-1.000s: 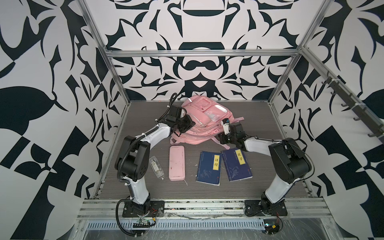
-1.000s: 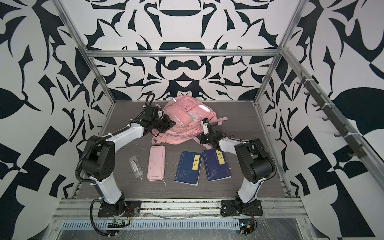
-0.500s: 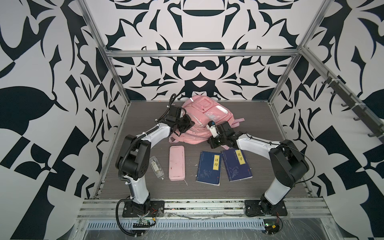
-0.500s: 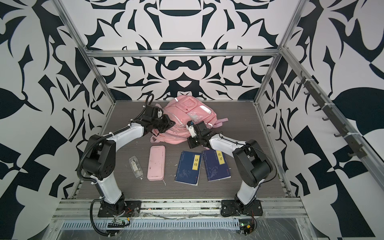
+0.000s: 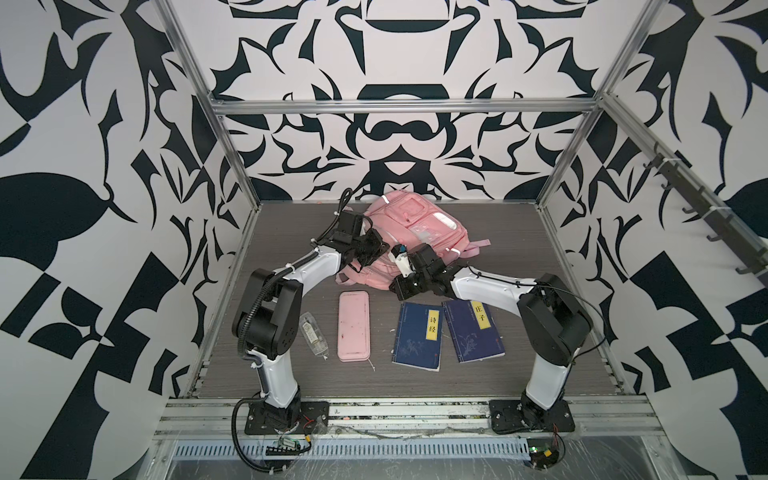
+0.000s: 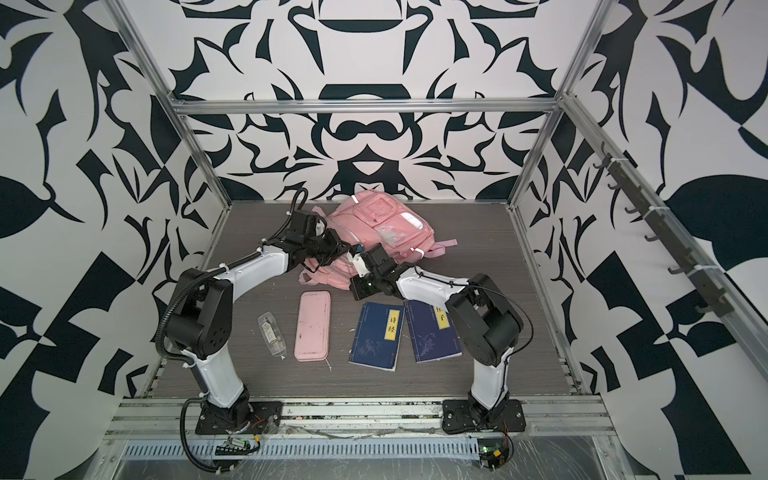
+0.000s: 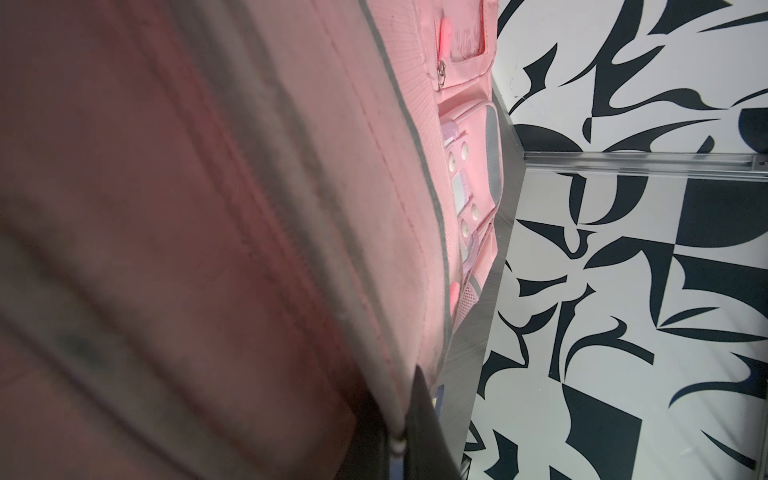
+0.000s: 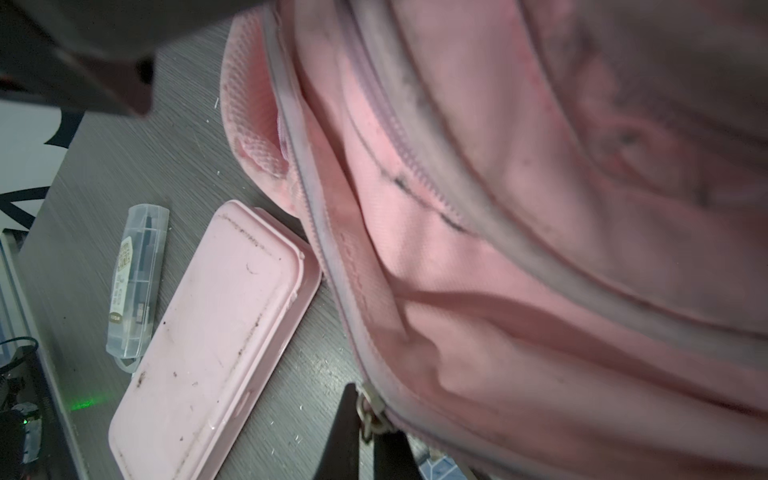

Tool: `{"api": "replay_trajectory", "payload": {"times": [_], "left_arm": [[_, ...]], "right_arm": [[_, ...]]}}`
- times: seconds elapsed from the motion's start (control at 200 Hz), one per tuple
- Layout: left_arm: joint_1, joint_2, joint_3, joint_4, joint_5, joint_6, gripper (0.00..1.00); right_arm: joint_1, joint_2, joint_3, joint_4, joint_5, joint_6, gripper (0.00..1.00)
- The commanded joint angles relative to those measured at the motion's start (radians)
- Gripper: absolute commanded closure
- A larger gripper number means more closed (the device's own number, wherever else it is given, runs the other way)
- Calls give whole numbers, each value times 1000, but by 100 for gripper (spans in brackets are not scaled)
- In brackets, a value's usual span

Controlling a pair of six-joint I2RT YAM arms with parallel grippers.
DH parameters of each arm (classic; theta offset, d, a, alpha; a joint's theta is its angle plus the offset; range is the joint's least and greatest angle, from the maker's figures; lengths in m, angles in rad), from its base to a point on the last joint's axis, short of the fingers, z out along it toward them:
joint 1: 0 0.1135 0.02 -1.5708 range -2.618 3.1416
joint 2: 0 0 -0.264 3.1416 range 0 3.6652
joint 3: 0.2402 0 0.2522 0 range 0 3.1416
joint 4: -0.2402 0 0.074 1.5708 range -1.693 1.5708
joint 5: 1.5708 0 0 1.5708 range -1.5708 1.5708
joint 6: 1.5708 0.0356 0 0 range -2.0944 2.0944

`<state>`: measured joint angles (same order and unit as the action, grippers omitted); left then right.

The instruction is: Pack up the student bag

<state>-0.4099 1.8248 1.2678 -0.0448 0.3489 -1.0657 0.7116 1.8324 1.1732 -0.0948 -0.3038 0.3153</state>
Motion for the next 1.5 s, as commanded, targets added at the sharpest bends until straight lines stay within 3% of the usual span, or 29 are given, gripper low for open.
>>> {"api": "replay_trajectory", "payload": {"times": [0.0,0.165,0.3,0.48,0.695,0.97,1.495], "left_arm": [[11,-15,45,48,-33,63,90],[46,-55,57,-56,-39,175,63],[78,-81,72,-146,-58,260,53],[83,-51,124,-243,-116,368,53],[69,109,242,-303,-35,399,56],[1,288,470,-446,-32,505,55],[-4,324,467,-456,-134,571,54]], "right_arm": [[11,-54,9,-9,-66,42,100],[-38,-134,-43,-58,-60,50,100],[-112,-219,-109,-107,-60,58,100],[-223,-320,-153,-238,-27,14,100],[-341,-373,-152,-367,2,-38,100],[-344,-346,-138,-405,-9,-29,100],[-337,-332,-191,-374,-26,-19,100]]}}
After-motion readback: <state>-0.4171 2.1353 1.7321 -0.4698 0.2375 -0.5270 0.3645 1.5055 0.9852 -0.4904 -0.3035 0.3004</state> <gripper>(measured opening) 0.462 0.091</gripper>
